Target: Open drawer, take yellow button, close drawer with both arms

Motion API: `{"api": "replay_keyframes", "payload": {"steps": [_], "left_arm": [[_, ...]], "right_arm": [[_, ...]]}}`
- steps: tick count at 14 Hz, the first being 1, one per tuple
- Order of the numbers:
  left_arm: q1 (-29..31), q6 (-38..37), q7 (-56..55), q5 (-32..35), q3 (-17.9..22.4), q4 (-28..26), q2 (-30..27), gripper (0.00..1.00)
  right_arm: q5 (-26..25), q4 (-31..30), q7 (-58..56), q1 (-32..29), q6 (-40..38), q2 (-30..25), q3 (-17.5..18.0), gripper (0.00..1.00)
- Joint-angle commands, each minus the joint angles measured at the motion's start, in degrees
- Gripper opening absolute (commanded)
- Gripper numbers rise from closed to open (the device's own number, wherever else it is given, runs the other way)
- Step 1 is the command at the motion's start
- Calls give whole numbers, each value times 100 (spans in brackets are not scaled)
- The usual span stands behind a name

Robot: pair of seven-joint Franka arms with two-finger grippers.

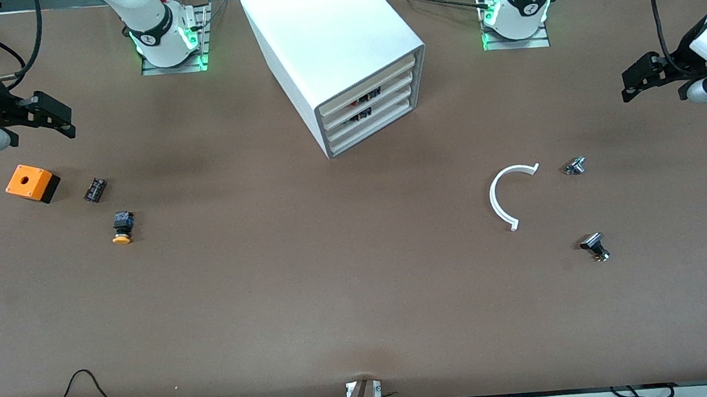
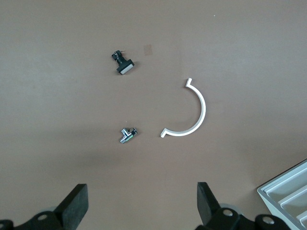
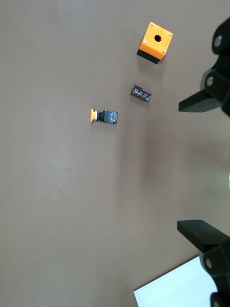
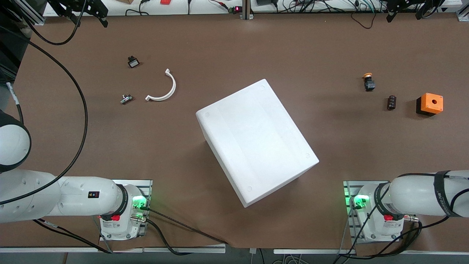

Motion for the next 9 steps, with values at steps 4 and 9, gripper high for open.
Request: {"api": "replay_keyframes", "payload": {"steps": [4, 9], "left_arm": [[-78, -66, 159, 191, 20, 300, 190, 100], [-96, 22, 176, 174, -33, 309, 208, 100]], "right_arm": [[-47, 53, -27, -61, 36, -22, 47, 99], [-12, 88, -35, -52, 80, -4, 47, 99]]}}
